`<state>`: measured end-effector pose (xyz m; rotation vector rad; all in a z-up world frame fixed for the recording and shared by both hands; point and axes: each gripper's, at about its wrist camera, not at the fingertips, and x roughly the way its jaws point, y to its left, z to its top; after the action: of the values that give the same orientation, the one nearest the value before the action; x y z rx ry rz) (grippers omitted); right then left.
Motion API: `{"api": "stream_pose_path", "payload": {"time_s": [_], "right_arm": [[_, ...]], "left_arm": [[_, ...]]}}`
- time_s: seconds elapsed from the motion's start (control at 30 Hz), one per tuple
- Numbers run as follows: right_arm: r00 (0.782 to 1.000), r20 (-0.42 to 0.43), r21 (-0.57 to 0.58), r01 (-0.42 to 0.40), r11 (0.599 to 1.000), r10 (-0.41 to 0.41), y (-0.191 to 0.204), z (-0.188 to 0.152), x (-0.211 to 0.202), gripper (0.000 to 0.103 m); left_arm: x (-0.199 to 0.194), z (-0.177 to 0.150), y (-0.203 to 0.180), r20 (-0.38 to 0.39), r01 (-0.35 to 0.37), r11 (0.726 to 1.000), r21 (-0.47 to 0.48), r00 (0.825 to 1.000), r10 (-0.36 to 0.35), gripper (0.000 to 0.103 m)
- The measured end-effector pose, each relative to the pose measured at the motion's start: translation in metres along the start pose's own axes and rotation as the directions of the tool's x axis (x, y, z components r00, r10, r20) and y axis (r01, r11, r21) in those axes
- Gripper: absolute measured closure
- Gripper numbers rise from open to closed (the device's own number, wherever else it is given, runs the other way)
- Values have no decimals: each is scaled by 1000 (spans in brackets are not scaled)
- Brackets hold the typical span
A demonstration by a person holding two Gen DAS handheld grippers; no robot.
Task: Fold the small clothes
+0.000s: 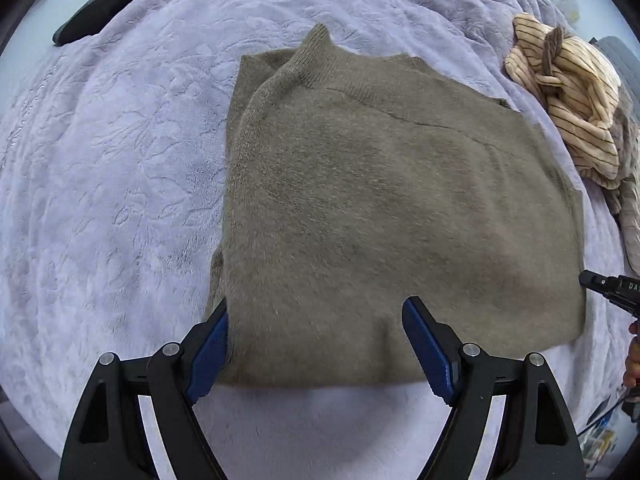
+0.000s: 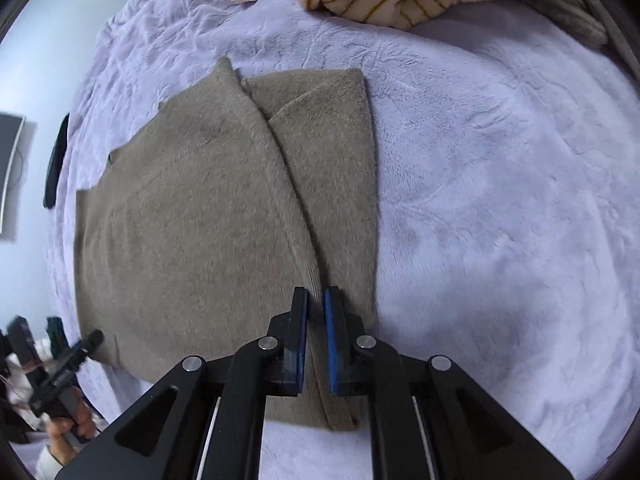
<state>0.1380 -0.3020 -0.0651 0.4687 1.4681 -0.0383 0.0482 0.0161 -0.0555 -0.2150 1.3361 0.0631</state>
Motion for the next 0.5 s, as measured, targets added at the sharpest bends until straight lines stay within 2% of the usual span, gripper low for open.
{"api": "stream_pose_path", "payload": {"time_s": [0.1, 0.13, 0.2, 0.23, 0.27, 0.5], "right_arm": [[999, -13, -14, 33, 999, -33, 3, -18, -10, 91], [999, -16, -15, 40, 999, -40, 4, -24, -13, 86], [999, -20, -15, 49, 999, -49, 6, -38, -21, 72], [999, -21, -14, 50, 999, -50, 6, -43, -24, 57], [999, -24, -16, 49, 999, -49, 9, -51, -28, 48], [998, -49, -34, 28, 999, -30, 24, -88, -40, 47]], "left_arm": [[-15, -8, -7, -6, -4, 1000, 12, 1000, 4, 20], [-18, -10, -9, -11, -12, 1000, 23, 1000, 12, 21], [-24, -16, -16, -18, -16, 999, 46, 1000, 17, 20], [-27, -19, -20, -21, -10, 999, 52, 1000, 11, 20], [-30, -22, -22, -23, -8, 999, 54, 1000, 9, 20], [-45, -46, -20, -54, -1, 1000, -25, 999, -1, 20]]}}
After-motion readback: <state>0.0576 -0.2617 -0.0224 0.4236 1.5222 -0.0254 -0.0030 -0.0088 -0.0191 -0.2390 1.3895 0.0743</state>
